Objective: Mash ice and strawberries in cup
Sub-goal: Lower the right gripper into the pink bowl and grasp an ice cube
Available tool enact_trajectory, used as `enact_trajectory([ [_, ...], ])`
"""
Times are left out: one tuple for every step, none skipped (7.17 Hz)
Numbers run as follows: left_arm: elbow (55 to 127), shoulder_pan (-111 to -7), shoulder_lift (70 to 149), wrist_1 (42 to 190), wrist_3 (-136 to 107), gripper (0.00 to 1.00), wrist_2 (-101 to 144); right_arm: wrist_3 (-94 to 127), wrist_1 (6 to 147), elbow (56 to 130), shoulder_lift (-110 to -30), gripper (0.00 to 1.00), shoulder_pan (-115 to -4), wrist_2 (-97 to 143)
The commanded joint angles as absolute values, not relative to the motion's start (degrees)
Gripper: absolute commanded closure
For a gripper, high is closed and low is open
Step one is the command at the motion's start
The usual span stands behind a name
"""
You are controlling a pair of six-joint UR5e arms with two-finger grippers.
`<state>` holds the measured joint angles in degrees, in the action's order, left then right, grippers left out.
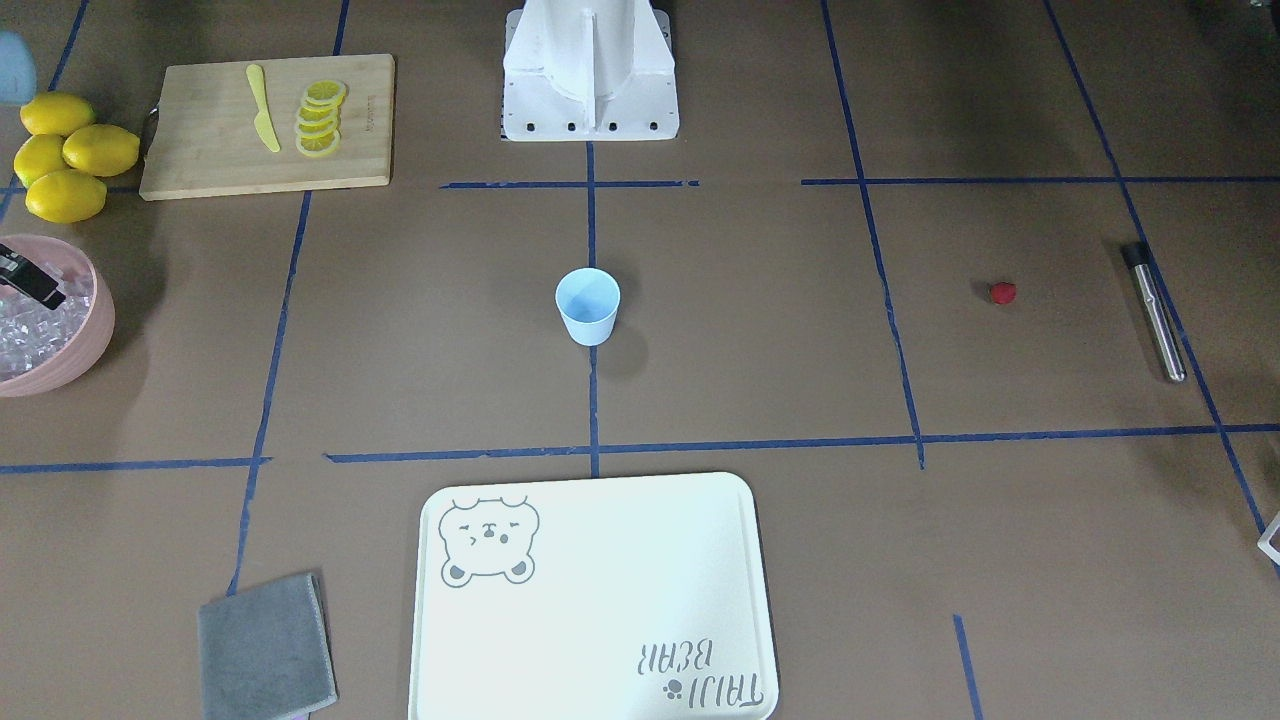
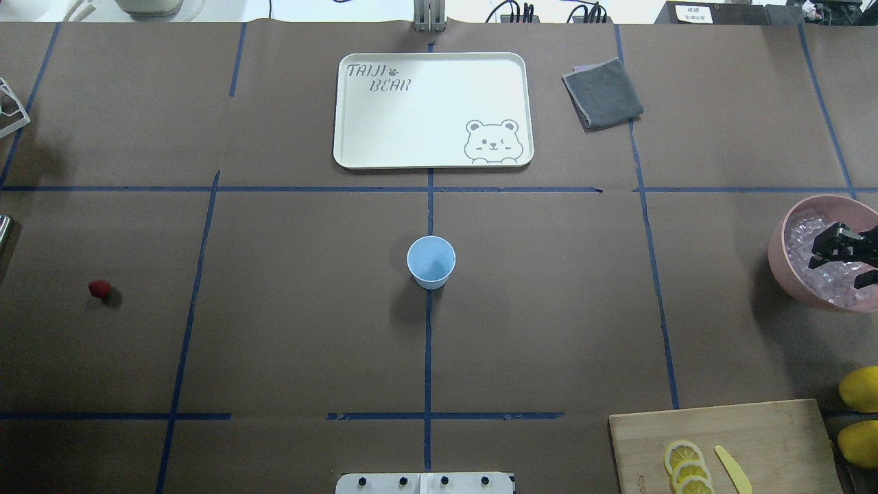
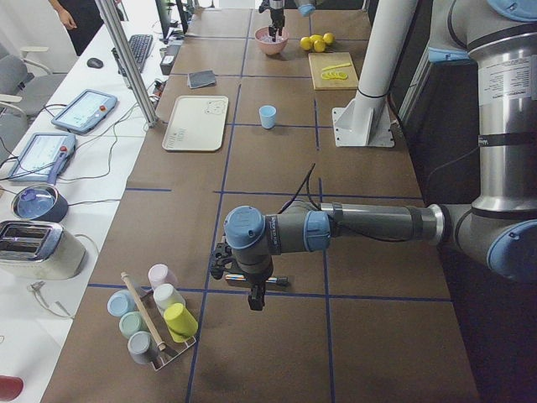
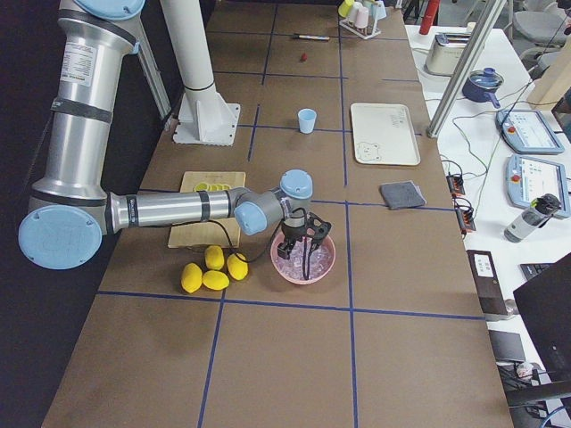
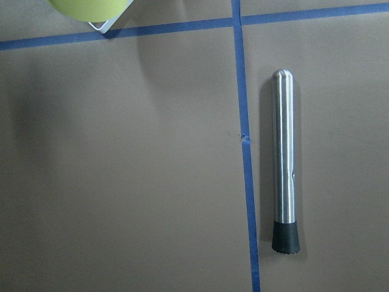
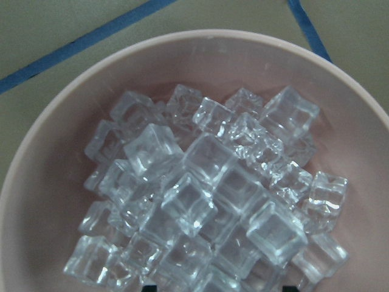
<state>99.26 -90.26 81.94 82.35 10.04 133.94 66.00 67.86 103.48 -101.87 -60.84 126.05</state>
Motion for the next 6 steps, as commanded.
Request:
enact_trajectory([
  [99.32, -90.26, 81.91, 82.35, 10.11, 0.00, 133.95, 66.44, 67.85, 103.45, -101.87, 0.53, -60.73, 126.04],
  [99.32, -90.26, 81.91, 82.35, 10.11, 0.00, 133.95, 66.88, 67.85, 103.45, -101.87, 0.71, -60.73, 126.12],
  [99.75, -90.26, 81.83, 82.35, 10.02, 0.00, 133.95, 66.88, 67.85, 103.53, -101.87, 0.87, -60.73, 126.47],
  [100.36, -90.26, 81.65, 82.27, 10.11, 0.00, 133.95, 66.88, 67.94, 104.06, -101.87, 0.98, -60.82, 126.65],
  [100.55, -90.26, 81.65, 82.27, 10.02, 0.00, 133.95, 67.32, 68.81, 107.89, -102.21, 1.00, -60.99, 126.74],
  [100.63, -90.26, 81.65, 82.18, 10.02, 0.00, 133.95, 67.93, 71.95, 113.59, -101.96, 1.00, -61.08, 126.30],
])
